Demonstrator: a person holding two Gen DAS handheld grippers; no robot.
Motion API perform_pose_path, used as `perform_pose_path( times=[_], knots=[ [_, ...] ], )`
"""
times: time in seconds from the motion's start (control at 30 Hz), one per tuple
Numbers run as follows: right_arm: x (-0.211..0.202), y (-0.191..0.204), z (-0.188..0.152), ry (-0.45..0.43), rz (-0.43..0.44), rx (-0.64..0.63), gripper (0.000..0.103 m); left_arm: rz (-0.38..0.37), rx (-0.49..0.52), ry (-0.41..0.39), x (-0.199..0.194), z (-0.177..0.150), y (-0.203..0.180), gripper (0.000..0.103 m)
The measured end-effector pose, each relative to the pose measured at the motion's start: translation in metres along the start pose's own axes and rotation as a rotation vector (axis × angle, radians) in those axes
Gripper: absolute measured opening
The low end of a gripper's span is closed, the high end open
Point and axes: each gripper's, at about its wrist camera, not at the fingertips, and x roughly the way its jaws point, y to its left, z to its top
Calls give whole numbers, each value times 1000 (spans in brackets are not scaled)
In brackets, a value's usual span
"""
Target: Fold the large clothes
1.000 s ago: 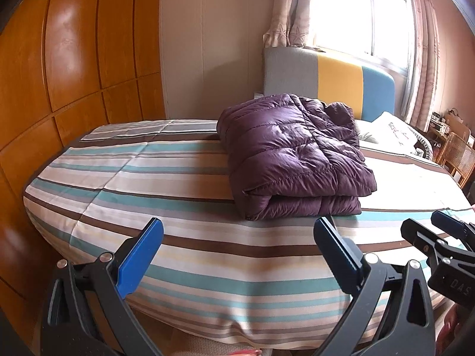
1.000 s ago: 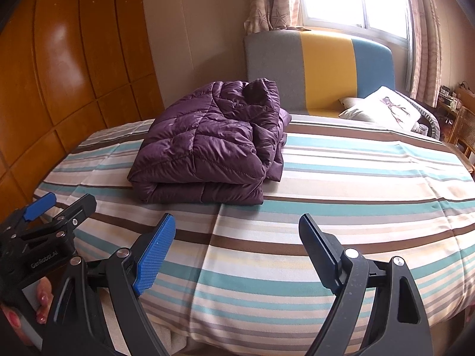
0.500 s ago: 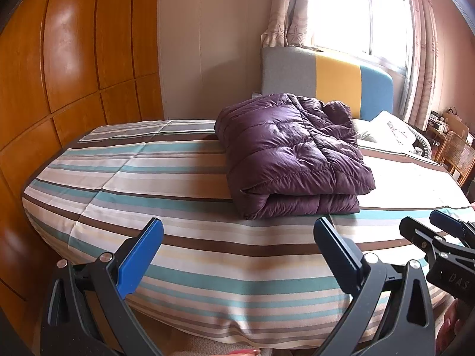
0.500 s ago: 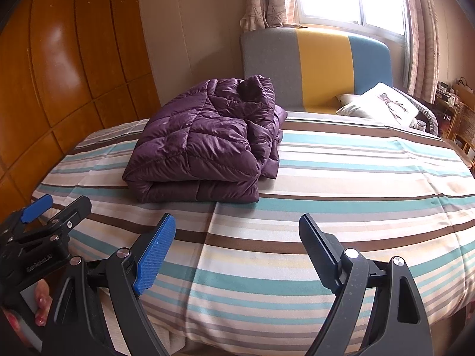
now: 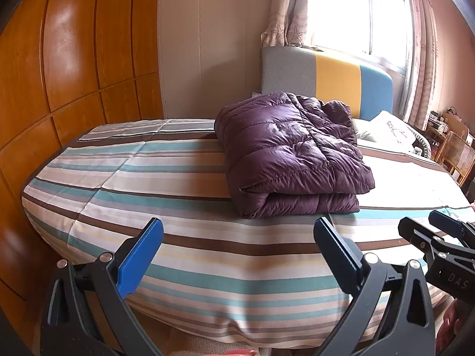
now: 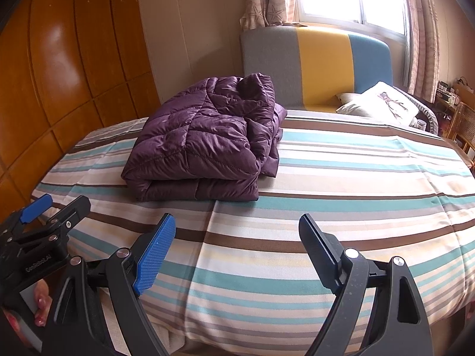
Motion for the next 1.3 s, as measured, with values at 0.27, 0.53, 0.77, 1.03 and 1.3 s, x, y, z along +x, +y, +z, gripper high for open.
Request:
perform_pose_path(
  times=[0.27, 0.53, 0.77, 1.03, 1.3],
  knots=[
    [2, -1, -1, 9, 5, 4, 85, -16, -13, 15, 1, 0, 1, 101],
    [3, 0, -1, 13, 4, 8, 85, -21, 2, 5, -1, -2, -3, 101],
    [5, 0, -1, 18, 7, 8, 85, -27, 7, 0, -3, -2, -4, 101],
    [5, -1, -2, 23, 8, 8, 85, -30, 10, 5, -3, -3, -5, 101],
    [7, -2, -3, 32, 12, 11, 85, -35, 7, 9, -3, -3, -4, 101]
  ],
)
